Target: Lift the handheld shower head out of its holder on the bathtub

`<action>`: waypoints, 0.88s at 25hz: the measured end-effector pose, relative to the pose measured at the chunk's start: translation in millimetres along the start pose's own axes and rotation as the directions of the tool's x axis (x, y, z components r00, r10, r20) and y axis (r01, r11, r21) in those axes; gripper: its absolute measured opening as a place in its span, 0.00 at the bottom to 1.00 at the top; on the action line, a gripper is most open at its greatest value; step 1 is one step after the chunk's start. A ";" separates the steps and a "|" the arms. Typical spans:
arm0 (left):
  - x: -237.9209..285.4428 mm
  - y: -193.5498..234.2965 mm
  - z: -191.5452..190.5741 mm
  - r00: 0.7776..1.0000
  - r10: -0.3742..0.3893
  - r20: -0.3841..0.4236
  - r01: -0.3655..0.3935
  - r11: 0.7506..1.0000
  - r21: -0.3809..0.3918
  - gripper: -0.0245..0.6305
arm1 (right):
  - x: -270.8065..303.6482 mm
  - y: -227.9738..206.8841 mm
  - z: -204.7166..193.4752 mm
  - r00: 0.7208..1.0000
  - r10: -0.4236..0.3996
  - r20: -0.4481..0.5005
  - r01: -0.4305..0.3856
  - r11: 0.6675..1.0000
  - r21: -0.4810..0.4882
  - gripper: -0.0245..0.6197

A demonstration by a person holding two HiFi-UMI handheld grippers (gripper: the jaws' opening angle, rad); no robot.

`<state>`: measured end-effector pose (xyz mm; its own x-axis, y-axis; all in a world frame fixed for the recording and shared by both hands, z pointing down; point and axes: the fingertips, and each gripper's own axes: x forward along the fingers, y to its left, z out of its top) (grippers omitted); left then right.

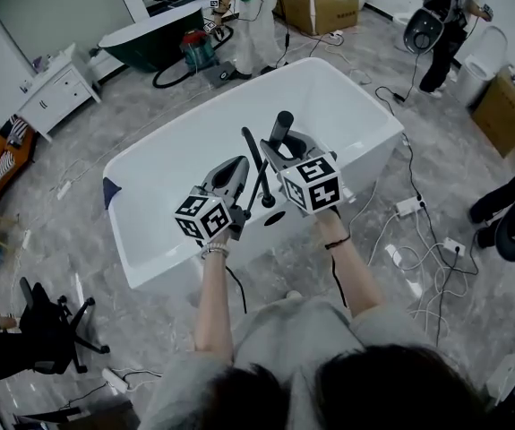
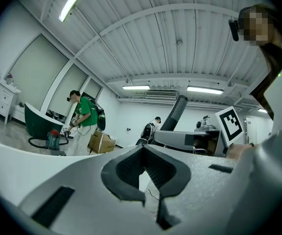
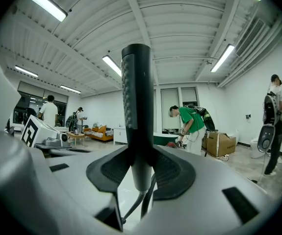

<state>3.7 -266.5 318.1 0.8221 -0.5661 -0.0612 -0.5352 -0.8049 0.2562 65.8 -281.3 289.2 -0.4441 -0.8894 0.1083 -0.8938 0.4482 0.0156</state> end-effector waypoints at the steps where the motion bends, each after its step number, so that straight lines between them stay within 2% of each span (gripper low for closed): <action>1: 0.7 -1.0 0.7 1.000 -0.001 0.000 0.001 1.000 0.003 0.04 | -0.6 0.5 0.2 1.000 0.002 0.000 -0.002 1.000 -0.003 0.24; 15: 4.9 -5.9 -0.4 1.000 -0.014 -0.015 0.015 1.000 0.023 0.04 | -0.8 -1.1 -3.6 1.000 0.014 0.003 -0.014 1.000 -0.006 0.24; 22: 6.2 -4.7 0.3 1.000 -0.020 -0.001 0.020 1.000 -0.001 0.04 | 1.1 -1.4 -9.2 1.000 0.025 -0.011 -0.025 1.000 0.002 0.24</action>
<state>11.2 -266.4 316.2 0.8329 -0.5495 -0.0656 -0.5183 -0.8161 0.2555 67.1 -282.0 298.5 -0.4655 -0.8770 0.1194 -0.8826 0.4700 0.0109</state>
